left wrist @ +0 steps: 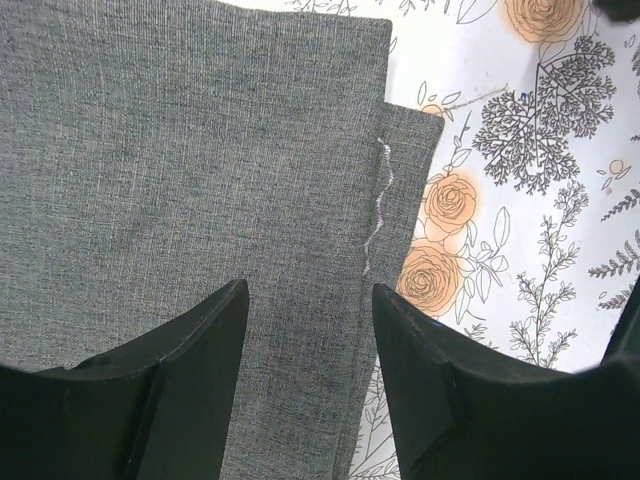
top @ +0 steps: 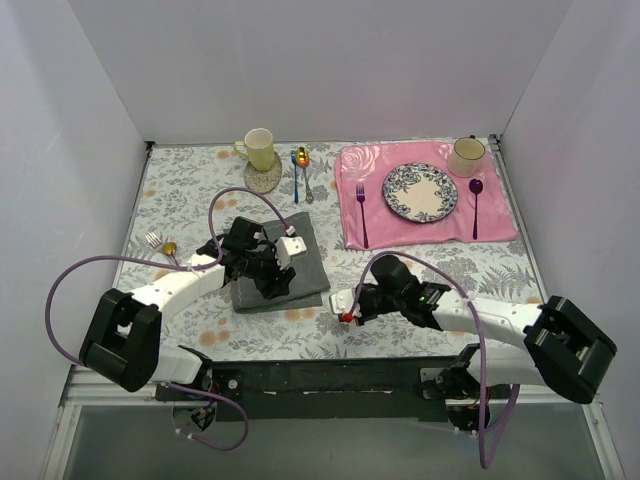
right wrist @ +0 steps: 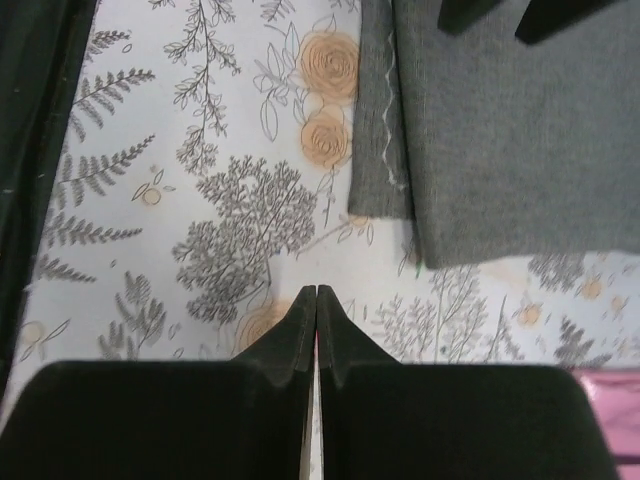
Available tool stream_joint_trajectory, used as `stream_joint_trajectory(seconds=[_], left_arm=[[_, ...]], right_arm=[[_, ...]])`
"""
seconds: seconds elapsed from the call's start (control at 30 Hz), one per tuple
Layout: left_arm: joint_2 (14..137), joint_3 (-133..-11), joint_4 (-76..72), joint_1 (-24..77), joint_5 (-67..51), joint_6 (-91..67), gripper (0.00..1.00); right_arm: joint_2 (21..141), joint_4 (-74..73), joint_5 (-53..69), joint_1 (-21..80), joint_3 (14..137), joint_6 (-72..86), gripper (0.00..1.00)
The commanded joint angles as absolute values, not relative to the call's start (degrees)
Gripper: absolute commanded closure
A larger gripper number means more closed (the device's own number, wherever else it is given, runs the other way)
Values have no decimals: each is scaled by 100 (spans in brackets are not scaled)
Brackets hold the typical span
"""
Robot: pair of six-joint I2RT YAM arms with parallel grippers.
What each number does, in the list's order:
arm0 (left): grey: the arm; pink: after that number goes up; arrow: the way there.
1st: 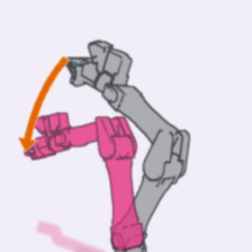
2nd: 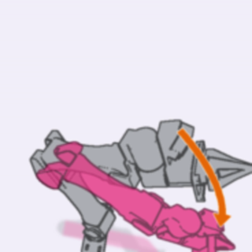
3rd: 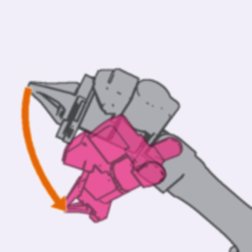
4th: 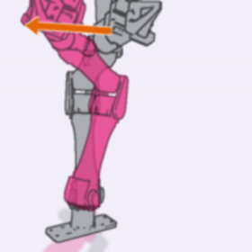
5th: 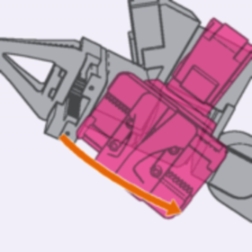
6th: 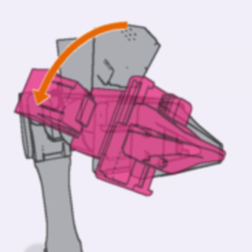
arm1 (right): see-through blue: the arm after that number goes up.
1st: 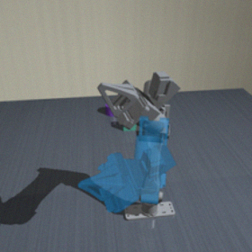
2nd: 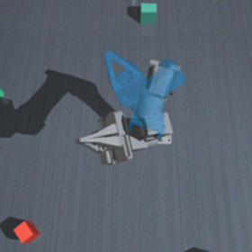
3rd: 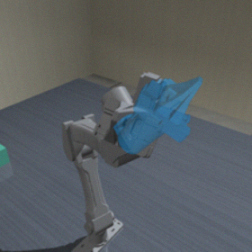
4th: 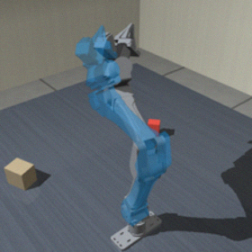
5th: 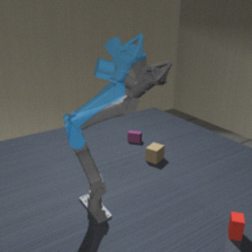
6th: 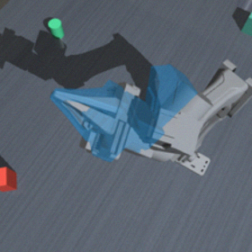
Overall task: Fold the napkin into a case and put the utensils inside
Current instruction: Smooth out the lower triangle-folded napkin at the center of the board.
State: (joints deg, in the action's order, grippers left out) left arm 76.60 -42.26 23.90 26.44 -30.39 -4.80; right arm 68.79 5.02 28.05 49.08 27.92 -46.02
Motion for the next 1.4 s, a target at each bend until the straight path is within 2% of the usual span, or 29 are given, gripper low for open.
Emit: stream_joint_trajectory(seconds=[0.0,0.43,1.13,1.23,1.37], left_arm=[[7655,-4307,2312,2672,-3015,-545,48],[7761,-4316,2162,2681,-2988,-483,48],[7805,-3999,2514,2848,-2857,272,51],[7805,-3973,2584,2874,-2821,386,53],[7778,-3955,2689,2883,-2716,518,67]], right_arm=[[7329,2275,1759,5457,2830,-5317,99],[8674,2812,1899,5730,3304,-5467,99],[9237,2347,1837,5766,3428,-5915,99],[9264,2320,1793,5757,3428,-5950,99],[9281,2285,1767,5766,3454,-5950,99]])
